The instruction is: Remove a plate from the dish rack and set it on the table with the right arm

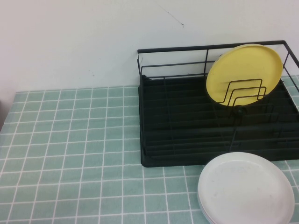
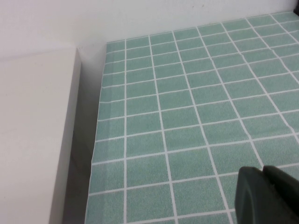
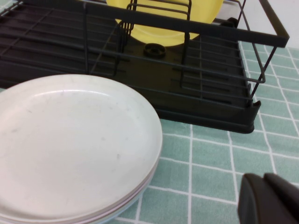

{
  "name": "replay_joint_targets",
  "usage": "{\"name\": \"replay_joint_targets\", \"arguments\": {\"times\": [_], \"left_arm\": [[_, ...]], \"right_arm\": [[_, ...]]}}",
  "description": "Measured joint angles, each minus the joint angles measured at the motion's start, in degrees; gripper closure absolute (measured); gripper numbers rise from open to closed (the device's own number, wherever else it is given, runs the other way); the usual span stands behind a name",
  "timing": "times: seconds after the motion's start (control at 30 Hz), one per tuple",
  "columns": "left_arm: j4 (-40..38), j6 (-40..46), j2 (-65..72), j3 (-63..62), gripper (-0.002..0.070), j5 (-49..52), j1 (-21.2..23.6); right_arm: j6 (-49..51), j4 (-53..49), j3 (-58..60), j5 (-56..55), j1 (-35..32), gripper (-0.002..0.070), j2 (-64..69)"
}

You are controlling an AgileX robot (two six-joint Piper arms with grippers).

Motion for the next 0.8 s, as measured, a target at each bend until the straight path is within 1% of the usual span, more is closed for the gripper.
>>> {"name": "replay_joint_targets", "arguments": {"times": [0.37,0.47,0.63,0.8], "left_arm": [[0.0,0.0,0.0,0.0,0.0678,0.0,0.0],[0.0,0.0,0.0,0.0,0.0678,0.0,0.0],[0.0,0.0,0.0,0.0,0.0678,0.0,0.0],[0.0,0.0,0.0,0.0,0.0678,0.0,0.0]], "right_arm": [[0.0,0.0,0.0,0.0,0.0,0.0678,0.0],[0.0,2.09,0.0,-0.57,0.0,0.0678,0.0],[0.21,12.68,0.51,-5.86,0.0,0.0678,0.0],[0.21,29.83,0.51,-15.12,0.0,0.0678,0.0]]}}
